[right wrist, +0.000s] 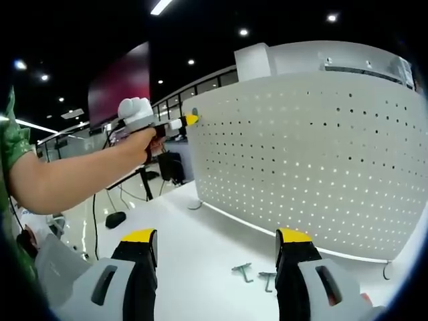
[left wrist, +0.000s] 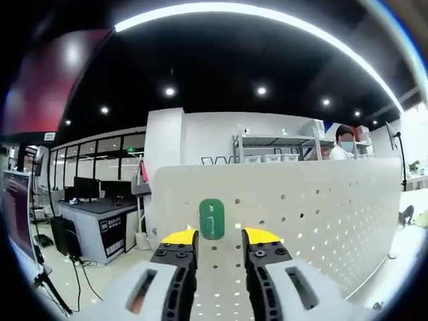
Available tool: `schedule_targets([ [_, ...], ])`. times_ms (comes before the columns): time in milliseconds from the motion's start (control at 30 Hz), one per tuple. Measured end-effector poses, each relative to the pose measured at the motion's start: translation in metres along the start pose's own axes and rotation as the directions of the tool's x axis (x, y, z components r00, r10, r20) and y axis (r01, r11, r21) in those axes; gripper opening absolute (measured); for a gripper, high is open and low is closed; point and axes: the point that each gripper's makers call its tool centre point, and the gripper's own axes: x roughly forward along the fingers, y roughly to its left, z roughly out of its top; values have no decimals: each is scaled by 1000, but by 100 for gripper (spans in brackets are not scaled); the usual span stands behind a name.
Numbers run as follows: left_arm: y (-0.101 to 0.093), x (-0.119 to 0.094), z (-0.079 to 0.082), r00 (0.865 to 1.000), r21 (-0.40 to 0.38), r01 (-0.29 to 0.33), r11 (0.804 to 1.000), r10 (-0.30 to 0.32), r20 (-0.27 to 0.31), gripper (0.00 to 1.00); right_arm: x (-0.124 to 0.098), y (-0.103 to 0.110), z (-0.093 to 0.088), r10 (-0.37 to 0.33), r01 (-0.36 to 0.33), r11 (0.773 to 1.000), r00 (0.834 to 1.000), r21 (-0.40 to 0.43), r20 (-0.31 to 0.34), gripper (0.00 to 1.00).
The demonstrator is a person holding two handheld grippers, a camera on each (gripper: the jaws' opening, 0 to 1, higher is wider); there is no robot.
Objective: Insert the hook assembly into the mounting plate slot until the hook locks in place.
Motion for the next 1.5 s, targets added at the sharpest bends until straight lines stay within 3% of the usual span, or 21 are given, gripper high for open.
schedule_targets([
  [433, -18, -21, -21, 994, 5, 83, 997, -82, -74, 34, -2, 4, 0, 3, -3, 1000, 1000, -1, 2, 73],
  [733, -39, -39, -37, 982, -6, 140, 990, -140, -124, 36, -6, 4, 0, -1, 1, 1000, 1000, 2, 7, 73],
  [1100, -69, -68, -64, 954, -18, 215, 976, -214, -208, 38, -14, 5, -4, -9, 9, 1000, 1000, 10, 10, 73],
  [1500, -95, -102, -85, 928, -46, 266, 963, -269, -259, 39, -26, 7, -11, -19, 19, 1000, 1000, 17, 12, 73],
])
